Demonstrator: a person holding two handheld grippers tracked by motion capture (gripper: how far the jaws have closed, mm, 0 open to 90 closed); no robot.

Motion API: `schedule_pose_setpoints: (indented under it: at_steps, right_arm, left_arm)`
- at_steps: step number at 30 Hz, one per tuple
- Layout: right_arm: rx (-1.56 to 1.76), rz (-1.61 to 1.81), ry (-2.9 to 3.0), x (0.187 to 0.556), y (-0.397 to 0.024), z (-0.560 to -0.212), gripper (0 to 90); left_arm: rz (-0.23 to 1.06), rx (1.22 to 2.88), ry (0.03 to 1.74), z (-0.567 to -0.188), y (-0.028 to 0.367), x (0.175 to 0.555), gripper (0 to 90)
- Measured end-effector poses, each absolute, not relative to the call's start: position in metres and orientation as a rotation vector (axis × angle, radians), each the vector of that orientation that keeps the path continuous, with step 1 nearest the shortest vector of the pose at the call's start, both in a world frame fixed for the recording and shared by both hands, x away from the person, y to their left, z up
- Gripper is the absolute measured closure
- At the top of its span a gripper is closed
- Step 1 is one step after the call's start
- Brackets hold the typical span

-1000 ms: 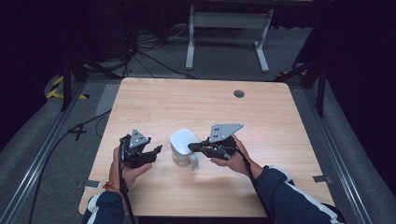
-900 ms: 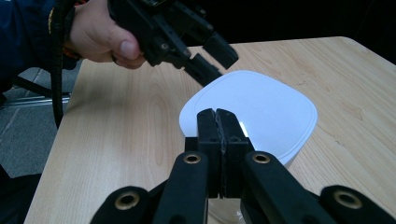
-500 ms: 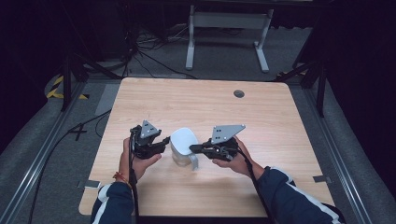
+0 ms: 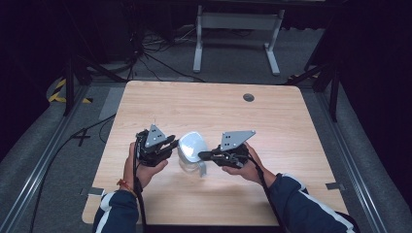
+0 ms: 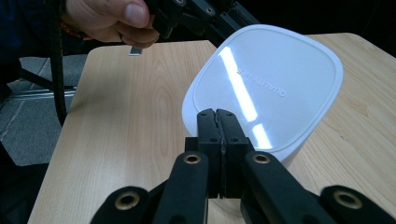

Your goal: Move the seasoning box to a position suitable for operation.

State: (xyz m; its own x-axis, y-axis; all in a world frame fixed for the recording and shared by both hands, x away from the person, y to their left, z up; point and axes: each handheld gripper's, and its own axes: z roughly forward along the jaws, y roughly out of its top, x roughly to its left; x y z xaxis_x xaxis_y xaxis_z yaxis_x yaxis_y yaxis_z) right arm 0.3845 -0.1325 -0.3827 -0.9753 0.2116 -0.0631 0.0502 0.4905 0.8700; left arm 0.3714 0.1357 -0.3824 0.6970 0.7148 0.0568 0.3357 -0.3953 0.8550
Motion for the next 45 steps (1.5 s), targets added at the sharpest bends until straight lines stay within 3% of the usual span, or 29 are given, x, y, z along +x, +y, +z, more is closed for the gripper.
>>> schedule_pose_setpoints:
  at_steps: [7, 45]
  right_arm:
    - [0.219, 1.483, 2.574, 0.384, -0.132, -0.383, 89.9]
    - [0.277, 1.404, 2.588, 0.381, -0.153, -0.392, 89.9]
  left_arm:
    - [0.519, 2.005, 0.763, -0.378, 0.131, 0.368, 87.3]
    - [0.554, 2.058, 0.519, -0.354, 0.091, 0.349, 86.7]
